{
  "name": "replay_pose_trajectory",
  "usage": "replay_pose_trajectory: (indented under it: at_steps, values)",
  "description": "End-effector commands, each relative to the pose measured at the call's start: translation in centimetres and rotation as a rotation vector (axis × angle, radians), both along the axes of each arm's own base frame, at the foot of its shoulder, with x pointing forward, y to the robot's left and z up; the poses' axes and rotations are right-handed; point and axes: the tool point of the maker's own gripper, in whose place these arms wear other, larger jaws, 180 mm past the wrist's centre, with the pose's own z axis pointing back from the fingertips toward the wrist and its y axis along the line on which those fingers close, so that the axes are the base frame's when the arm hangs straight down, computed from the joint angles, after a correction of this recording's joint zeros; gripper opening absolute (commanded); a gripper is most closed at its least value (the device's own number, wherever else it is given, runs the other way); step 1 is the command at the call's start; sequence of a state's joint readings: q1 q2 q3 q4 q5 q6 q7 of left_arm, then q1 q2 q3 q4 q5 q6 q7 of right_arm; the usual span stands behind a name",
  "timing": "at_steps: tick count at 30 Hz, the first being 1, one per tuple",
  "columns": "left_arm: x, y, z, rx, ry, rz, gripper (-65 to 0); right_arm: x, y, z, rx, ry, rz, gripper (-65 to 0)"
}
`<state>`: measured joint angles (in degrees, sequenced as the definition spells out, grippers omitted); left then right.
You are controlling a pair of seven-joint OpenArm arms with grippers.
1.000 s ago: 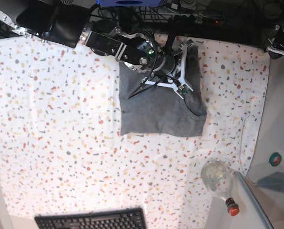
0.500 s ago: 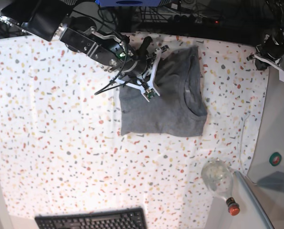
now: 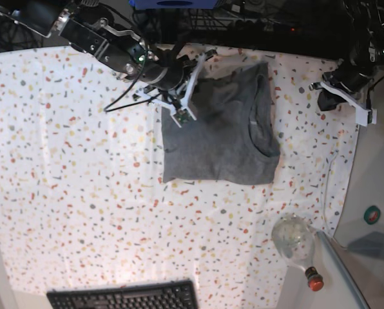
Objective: Layout the t-shirt on the table in an organized manner, then fold the t-shirt properly
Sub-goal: 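Release the shirt and lift the right gripper away, then flatten the folded grey shirt with the left gripper pressing across it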
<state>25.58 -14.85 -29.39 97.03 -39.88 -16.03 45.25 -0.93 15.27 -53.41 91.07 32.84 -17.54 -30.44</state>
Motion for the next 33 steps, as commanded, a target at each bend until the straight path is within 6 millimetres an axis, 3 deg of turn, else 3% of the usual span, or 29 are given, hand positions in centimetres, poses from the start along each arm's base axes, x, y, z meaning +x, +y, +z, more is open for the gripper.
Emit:
replay_pose_trajectory:
  at_steps: [1, 3, 5, 7, 13, 20, 21, 22, 25, 27, 33]
  values:
    - [1.8, -0.2, 1.9, -0.018, -0.079, -0.004, -41.5, 1.7, -0.6, 1.2, 0.02, -0.046, -0.033, -65.0]
    - [2.3, -1.4, 2.0, -0.095, -0.084, -0.01, -16.6, 2.2, -2.3, 1.1, 0.006, -0.049, -0.069, -65.0]
    - [3.2, -3.7, 1.8, -0.163, -0.092, -0.046, 0.0, 2.2, -2.8, 1.1, 0.001, -0.049, -0.078, -65.0]
    - [4.0, -5.3, 1.2, -0.191, -0.086, -0.081, 0.0, 1.9, -3.9, 0.5, -0.029, -0.044, -0.072, -65.0]
    - [5.6, -8.6, -2.5, -0.27, -0.023, -0.118, 0.0, 1.0, -4.6, -0.1, -0.041, -0.027, -0.076, -65.0]
    - [7.0, -10.4, -5.5, -0.309, 0.031, -0.128, 0.0, 1.0, -5.4, -0.3, -0.057, -0.027, -0.076, -65.0]
    - [7.1, -11.1, -5.7, -0.312, 0.039, -0.147, -1.6, 1.0, -5.5, -0.3, -0.059, -0.028, -0.077, -65.0]
    - [7.2, -11.7, -5.8, -0.312, 0.043, -0.169, -10.0, 1.1, -5.6, -0.3, -0.058, -0.03, -0.08, -65.0]
    - [7.2, -12.3, -5.7, -0.307, 0.047, -0.197, -42.9, 1.7, -7.6, -0.4, -0.068, -0.029, -0.156, -65.0]
    - [8.6, -11.8, -5.0, -0.283, 0.031, -0.217, -65.0, 2.8, -9.7, 0.2, -0.058, -0.061, -0.248, -65.0]
    - [12.1, -11.3, -3.0, -0.007, 0.127, -0.522, -65.0, 5.6, -18.6, 1.6, -0.088, -0.175, -0.545, -65.0]
